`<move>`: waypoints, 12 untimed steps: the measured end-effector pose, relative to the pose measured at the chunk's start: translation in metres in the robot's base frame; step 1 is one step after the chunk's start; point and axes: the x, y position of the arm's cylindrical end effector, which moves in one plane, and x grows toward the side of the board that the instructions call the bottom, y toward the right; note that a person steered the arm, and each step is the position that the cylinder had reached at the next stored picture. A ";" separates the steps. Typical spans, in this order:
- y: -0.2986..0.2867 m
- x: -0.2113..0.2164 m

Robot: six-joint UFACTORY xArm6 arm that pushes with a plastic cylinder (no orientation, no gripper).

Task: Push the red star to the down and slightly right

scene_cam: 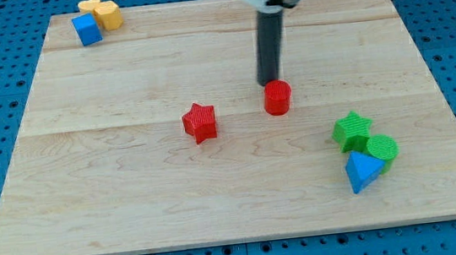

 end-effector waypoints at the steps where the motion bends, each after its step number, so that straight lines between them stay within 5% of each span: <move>1: 0.014 0.015; 3: 0.062 0.064; 6: -0.099 0.041; 9: -0.163 0.052; 12: -0.141 0.129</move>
